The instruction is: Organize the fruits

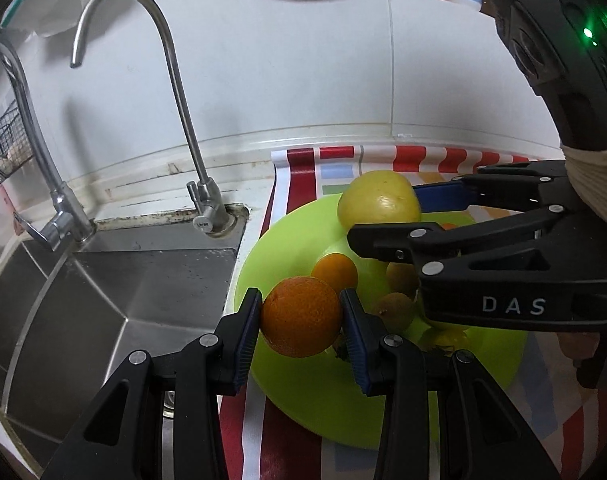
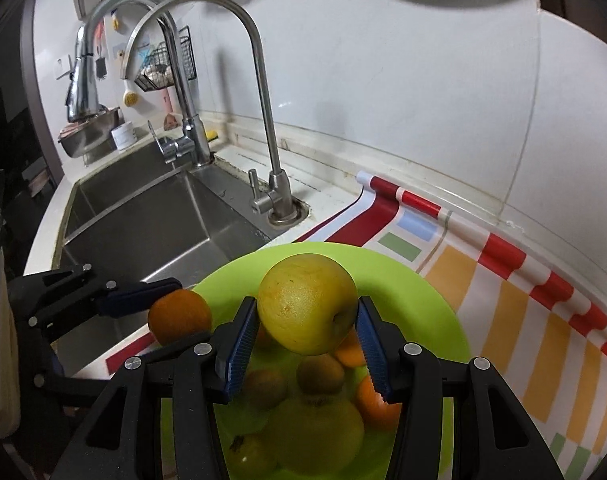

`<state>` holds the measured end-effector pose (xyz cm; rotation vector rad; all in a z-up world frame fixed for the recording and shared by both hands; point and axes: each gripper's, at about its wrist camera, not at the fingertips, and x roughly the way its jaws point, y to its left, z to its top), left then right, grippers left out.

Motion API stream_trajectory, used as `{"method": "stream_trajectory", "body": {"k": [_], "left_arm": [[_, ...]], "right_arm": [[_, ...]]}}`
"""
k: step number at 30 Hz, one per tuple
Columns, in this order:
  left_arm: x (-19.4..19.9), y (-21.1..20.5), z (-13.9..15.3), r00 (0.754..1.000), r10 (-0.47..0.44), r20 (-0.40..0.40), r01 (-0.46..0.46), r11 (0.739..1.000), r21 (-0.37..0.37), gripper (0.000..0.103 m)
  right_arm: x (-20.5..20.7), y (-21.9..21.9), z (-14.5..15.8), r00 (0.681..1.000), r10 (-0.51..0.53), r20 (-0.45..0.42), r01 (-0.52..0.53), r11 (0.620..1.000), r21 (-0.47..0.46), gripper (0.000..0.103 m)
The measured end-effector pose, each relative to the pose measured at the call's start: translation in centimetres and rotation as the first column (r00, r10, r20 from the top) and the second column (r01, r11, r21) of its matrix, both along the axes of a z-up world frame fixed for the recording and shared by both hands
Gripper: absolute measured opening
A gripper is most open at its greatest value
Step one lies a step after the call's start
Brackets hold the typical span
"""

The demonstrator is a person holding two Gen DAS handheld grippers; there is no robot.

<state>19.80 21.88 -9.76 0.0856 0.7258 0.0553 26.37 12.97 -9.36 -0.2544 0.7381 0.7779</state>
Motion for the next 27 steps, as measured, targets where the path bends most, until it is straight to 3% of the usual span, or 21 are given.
{"method": "stream_trajectory", "body": {"k": [3,6,14,27], "left_arm": [[0.3,0.3,0.0,1.0,0.004,-0.001,-0.004,1.0,-0.015,0.042],[0.3,0.3,0.0,1.0,0.006,-0.005,-0.006,1.0,-0.018,0.047],[-0.8,0.1,1.2,0.999,0.032,0.021,-0.031,0.999,-0.023,0.047],[-3.6,-0.9,4.5,0.995,0.055,0.081,-0.053,0.998,-0.035,0.054]], "right_arm": [[0.6,0.2,-0.5,1.0,0.0,-0.02,0.0,1.0,-0.001,0.052],[0.6,-0.2,-0.3,1.0,-0.014,-0.006,0.014,1.0,0.026,0.063],[-0.5,-1.7,0.4,0.999,-0.046,0.024,0.044,0.997,0.058,0.063],[-5.3,-6.5,3.0,0.97,-0.238,0.05,0.232,0.967,0.107,0.072]]}}
